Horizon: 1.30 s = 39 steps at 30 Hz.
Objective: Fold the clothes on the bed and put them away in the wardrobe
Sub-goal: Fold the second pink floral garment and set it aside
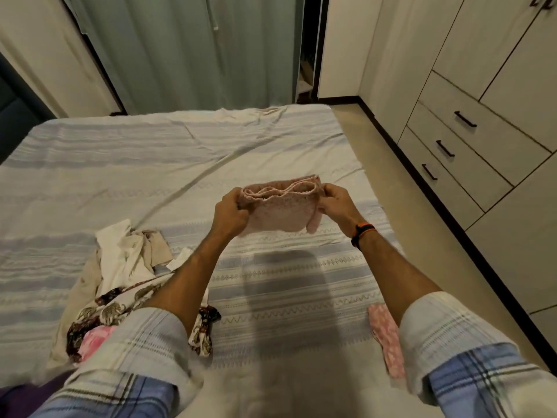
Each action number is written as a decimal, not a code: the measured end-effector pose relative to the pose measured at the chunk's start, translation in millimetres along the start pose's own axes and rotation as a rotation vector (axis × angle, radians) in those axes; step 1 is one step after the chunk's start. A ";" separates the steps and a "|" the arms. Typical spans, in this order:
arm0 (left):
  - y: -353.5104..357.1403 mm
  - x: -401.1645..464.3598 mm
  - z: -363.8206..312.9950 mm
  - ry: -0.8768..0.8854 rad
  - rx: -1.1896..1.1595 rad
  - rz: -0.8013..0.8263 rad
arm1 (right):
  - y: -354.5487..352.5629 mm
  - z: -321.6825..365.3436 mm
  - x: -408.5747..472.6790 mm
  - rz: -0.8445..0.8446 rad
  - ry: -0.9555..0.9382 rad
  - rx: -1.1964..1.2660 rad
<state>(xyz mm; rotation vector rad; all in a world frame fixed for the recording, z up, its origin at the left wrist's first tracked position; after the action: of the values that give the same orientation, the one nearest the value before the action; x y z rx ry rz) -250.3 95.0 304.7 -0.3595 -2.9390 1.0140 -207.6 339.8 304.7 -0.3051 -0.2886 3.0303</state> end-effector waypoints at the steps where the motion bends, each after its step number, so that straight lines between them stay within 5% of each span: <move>1: 7.6 -8.2 9.6 -0.011 0.002 0.023 | 2.7 -12.8 -5.1 0.014 0.029 -0.004; 16: 127.4 -189.7 155.6 -0.292 0.143 0.491 | 50.8 -224.5 -172.2 0.251 0.391 -0.274; 39: 170.9 -334.9 179.5 -0.487 0.128 0.732 | 61.7 -296.3 -308.7 0.332 0.643 -0.190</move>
<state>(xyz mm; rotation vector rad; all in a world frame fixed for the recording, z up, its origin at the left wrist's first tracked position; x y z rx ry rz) 96.5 43.0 79.8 -1.4432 -3.1669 1.5252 150.7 301.3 66.0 -1.4212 -0.5053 2.9858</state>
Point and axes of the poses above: each hand's wrist, its own x-axis towards the middle knuckle, its own y-axis out of the palm, z = x × y, the point moved 2 cm from there along x, towards the middle knuckle, and after that the axes turned 8 degrees about z, right-handed, at the moved point
